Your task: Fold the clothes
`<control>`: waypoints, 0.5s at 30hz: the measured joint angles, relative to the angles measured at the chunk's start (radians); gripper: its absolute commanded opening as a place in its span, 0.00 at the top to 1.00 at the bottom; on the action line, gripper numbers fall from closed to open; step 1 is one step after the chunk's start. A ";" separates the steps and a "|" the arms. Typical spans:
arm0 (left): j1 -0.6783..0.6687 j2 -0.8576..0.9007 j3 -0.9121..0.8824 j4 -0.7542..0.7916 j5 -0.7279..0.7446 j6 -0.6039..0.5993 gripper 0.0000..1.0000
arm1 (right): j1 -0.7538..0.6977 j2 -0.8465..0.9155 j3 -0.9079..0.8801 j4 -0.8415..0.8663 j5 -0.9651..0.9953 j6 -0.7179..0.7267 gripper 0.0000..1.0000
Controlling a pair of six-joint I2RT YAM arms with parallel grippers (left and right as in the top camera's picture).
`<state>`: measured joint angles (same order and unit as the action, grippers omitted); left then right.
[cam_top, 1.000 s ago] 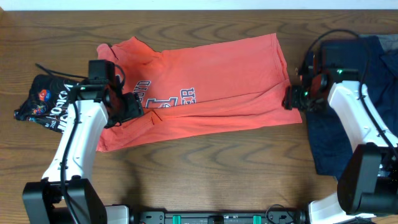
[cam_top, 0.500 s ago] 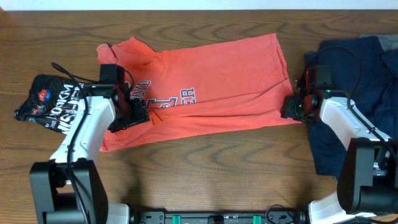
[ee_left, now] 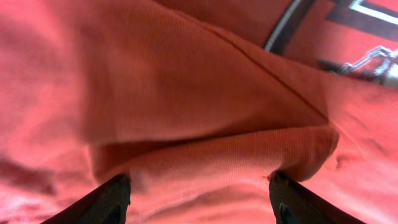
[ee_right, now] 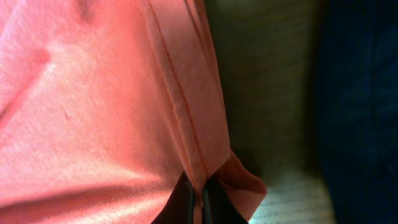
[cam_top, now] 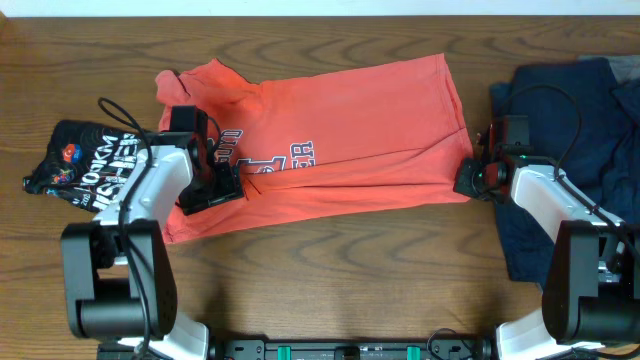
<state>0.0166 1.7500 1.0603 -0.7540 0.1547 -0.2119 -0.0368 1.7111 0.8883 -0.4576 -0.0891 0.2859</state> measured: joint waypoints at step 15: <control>-0.003 0.059 -0.013 0.034 -0.003 -0.010 0.27 | -0.001 -0.010 0.015 -0.298 0.187 0.121 0.99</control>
<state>0.0135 1.8091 1.0470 -0.7204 0.1513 -0.2214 -0.0376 1.7008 0.9035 -0.7555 0.0978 0.4065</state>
